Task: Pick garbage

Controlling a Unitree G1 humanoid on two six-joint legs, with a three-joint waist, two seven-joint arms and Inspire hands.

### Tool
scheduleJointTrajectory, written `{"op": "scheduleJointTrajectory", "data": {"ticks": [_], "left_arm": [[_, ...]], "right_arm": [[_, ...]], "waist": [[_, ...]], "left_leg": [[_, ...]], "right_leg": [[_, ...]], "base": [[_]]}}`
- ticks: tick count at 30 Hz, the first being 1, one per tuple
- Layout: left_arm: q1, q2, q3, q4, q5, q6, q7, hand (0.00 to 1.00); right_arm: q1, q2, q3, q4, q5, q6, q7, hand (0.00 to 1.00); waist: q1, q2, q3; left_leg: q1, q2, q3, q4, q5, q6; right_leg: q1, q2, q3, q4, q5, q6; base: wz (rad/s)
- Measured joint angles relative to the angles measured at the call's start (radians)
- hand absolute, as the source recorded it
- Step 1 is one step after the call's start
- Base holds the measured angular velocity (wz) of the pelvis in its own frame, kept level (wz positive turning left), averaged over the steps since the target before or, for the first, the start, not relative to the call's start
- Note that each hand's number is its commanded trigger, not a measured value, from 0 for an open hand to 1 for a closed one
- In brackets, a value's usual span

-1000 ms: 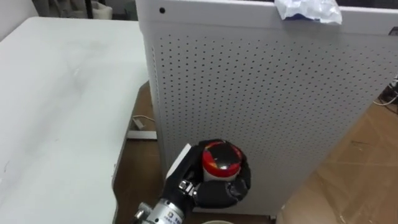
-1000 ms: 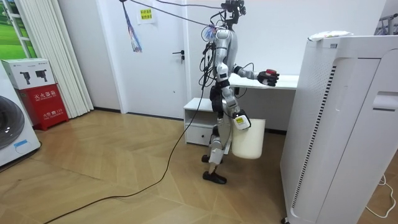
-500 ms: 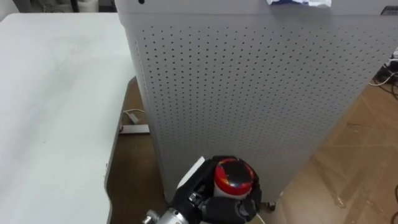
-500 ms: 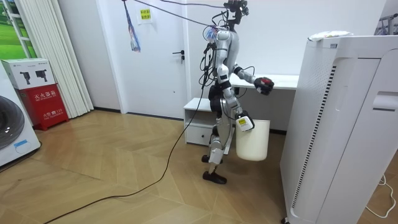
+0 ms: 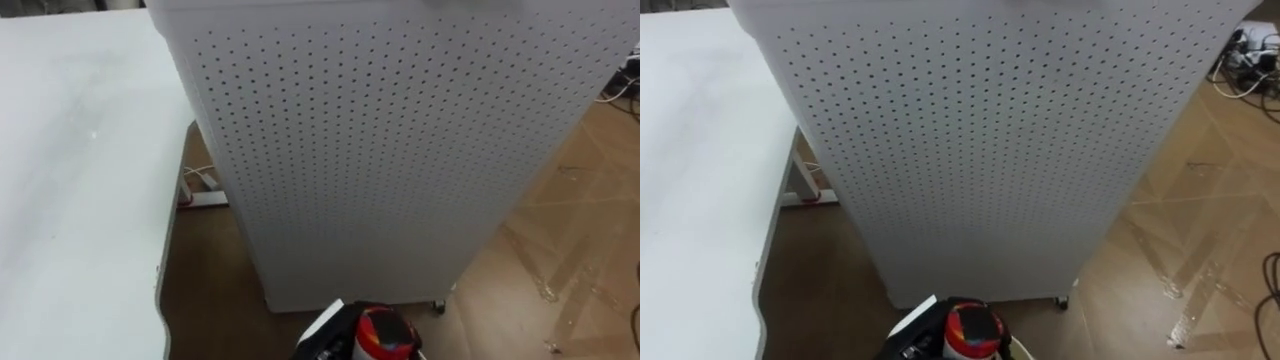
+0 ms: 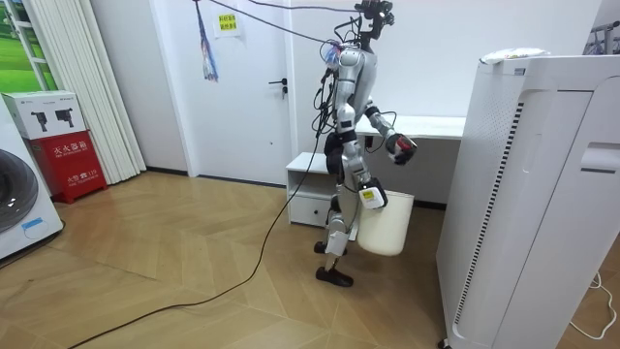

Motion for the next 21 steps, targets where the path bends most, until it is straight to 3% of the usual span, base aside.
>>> {"op": "scheduleJointTrajectory", "data": {"ticks": [6, 11, 17, 21], "left_arm": [[-0.002, 0.0, -0.008, 0.002, -0.001, 0.0, 0.0, 0.0], [-0.019, -0.001, -0.029, 0.029, 0.0, 0.0, 0.0, 0.0], [-0.019, 0.003, -0.028, 0.03, 0.038, 0.0, 0.0, 0.0], [-0.019, 0.005, -0.025, 0.03, 0.113, 0.0, 0.0, 0.0]], "right_arm": [[-0.007, -0.004, -0.001, 0.004, 0.004, 0.0, 0.004, 1.0], [-0.006, -0.005, 0.012, 0.008, 0.007, 0.004, -0.01, 1.0], [-0.004, -0.023, 0.01, 0.006, 0.021, 0.003, -0.023, 1.0], [-0.004, -0.023, 0.007, 0.004, 0.021, 0.003, -0.038, 1.0]], "waist": [[-0.022, 0.013, 0.0001], [-0.021, 0.025, 0.0049], [-0.021, 0.023, 0.0056], [-0.021, 0.01, 0.0093]], "left_leg": [[-0.009, -0.001, 0.005, -0.001, 0.001, 0.002], [-0.009, -0.001, 0.013, -0.002, 0.003, 0.003], [-0.007, -0.001, 0.043, -0.007, 0.008, 0.004], [0.003, -0.001, 0.051, -0.007, 0.009, 0.004]], "right_leg": [[-0.012, 0.0, 0.002, 0.003, 0.0, 0.0], [-0.014, 0.001, 0.002, 0.006, 0.0, 0.0], [-0.028, -0.003, 0.003, 0.026, 0.0, 0.0], [-0.029, -0.004, 0.002, 0.042, 0.0, 0.0]], "base": [[-0.01], [0.0], [-0.05], [-0.03]]}}
